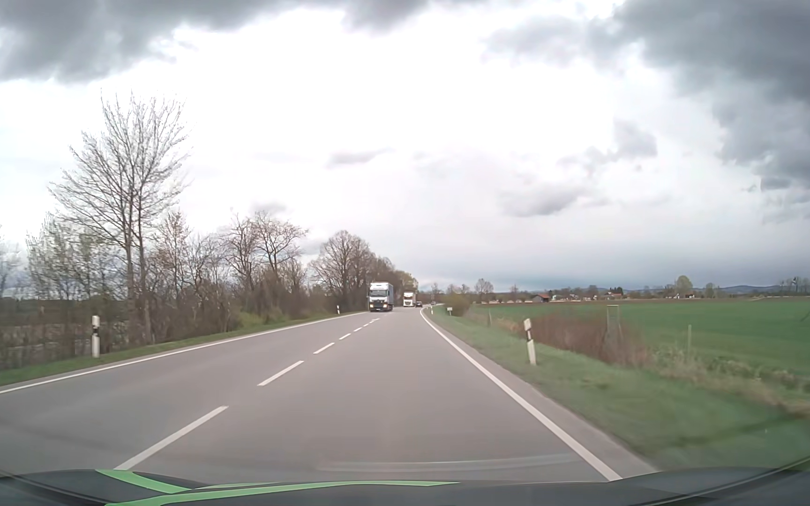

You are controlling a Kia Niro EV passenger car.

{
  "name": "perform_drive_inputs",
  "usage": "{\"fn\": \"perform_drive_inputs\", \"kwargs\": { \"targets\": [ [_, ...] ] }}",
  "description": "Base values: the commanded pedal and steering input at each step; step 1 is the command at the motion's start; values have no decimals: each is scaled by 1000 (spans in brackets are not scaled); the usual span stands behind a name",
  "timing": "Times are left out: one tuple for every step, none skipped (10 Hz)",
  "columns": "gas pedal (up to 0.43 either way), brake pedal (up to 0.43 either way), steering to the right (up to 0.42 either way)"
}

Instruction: Follow the waypoints while adhering to traffic rules and regulations

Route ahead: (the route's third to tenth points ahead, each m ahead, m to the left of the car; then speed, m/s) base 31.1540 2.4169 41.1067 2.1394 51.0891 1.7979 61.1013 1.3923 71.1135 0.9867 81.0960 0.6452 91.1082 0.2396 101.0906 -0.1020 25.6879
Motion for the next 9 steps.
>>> {"fn": "perform_drive_inputs", "kwargs": {
  "targets": [
    [240,0,2],
    [240,0,2],
    [240,0,2],
    [240,0,2],
    [240,0,2],
    [240,0,2],
    [240,0,2],
    [240,0,2],
    [240,0,2]
  ]
}}
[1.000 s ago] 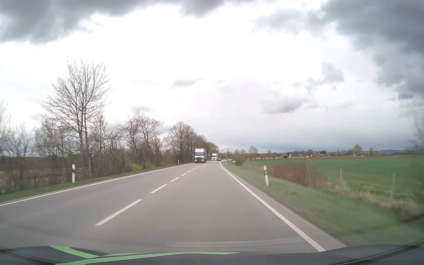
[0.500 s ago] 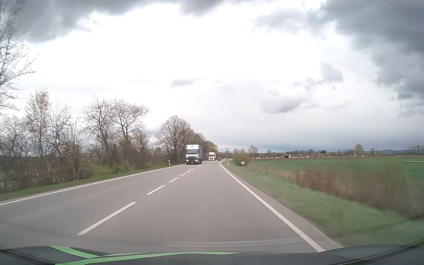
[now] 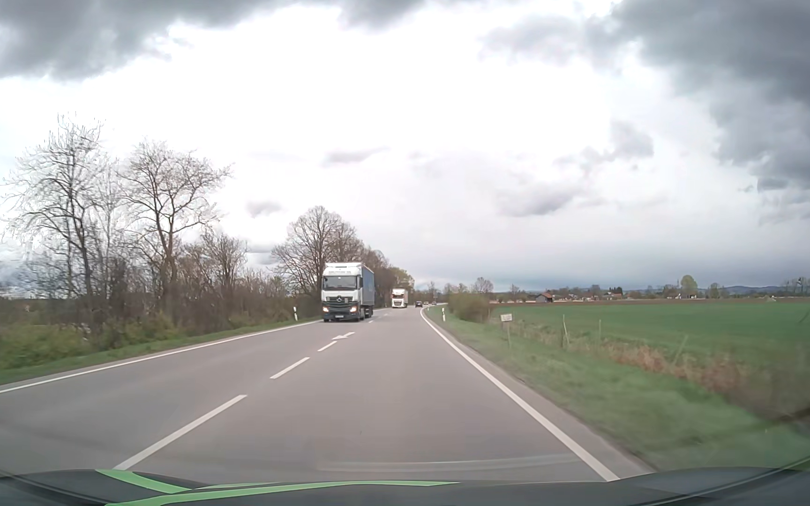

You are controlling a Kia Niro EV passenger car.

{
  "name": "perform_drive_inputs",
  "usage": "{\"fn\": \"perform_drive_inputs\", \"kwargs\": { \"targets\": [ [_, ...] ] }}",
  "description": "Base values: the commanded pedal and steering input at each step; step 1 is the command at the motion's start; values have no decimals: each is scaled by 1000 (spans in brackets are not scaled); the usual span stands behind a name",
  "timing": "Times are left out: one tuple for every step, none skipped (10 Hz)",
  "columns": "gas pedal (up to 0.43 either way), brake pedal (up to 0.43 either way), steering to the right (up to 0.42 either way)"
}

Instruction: Follow the waypoints while adhering to traffic rules and regulations

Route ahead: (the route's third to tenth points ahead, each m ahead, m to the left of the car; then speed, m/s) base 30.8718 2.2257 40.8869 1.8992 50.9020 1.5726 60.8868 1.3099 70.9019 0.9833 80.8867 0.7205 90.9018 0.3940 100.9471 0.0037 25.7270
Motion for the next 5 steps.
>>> {"fn": "perform_drive_inputs", "kwargs": {
  "targets": [
    [240,0,2],
    [240,0,2],
    [240,0,2],
    [240,0,2],
    [240,0,2]
  ]
}}
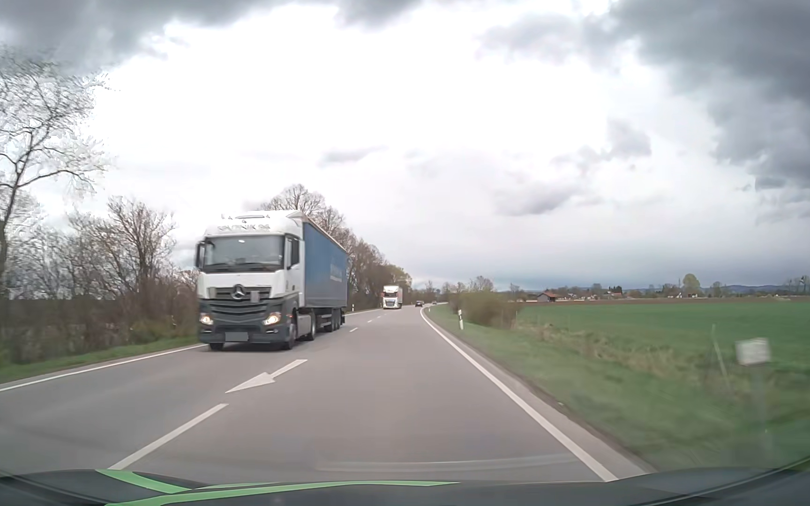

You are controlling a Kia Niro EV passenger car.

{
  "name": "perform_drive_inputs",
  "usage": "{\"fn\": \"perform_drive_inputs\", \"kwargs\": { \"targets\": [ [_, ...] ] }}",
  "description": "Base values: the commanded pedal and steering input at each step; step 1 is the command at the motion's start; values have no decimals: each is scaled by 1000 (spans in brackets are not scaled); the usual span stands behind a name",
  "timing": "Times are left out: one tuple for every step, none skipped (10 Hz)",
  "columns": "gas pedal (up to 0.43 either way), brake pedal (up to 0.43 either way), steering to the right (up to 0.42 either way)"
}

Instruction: Follow the waypoints while adhering to traffic rules and regulations

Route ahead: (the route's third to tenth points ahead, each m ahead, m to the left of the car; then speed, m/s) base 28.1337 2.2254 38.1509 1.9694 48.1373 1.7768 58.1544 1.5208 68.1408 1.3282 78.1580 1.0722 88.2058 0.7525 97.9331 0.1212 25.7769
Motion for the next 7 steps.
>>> {"fn": "perform_drive_inputs", "kwargs": {
  "targets": [
    [240,0,2],
    [240,0,2],
    [248,0,2],
    [248,0,2],
    [248,0,3],
    [248,0,3],
    [248,0,2]
  ]
}}
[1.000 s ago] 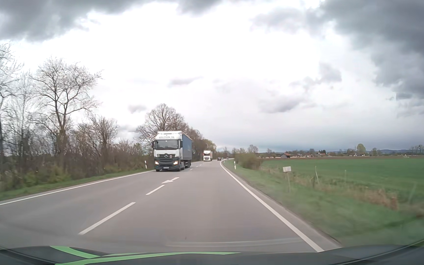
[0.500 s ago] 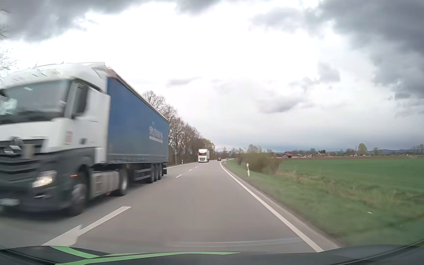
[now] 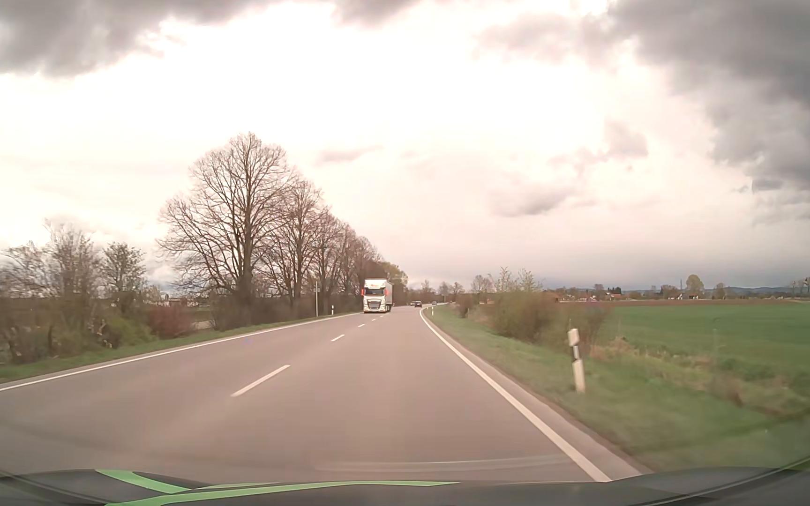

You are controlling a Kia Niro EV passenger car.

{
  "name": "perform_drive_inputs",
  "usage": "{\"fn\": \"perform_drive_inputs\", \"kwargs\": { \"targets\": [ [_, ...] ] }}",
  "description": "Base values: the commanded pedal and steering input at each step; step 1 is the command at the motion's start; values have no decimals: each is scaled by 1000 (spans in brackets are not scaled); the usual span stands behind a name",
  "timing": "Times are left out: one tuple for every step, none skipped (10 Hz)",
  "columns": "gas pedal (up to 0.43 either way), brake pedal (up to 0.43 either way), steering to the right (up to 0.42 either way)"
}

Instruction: Follow the waypoints while adhering to traffic rules and regulations

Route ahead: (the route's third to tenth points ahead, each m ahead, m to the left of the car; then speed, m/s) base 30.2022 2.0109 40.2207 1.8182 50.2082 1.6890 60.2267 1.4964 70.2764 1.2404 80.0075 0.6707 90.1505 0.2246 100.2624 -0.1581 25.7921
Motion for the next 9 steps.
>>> {"fn": "perform_drive_inputs", "kwargs": {
  "targets": [
    [248,0,2],
    [248,0,3],
    [248,0,2],
    [248,0,3],
    [248,0,2],
    [248,0,2],
    [248,0,2],
    [248,0,2],
    [248,0,2]
  ]
}}
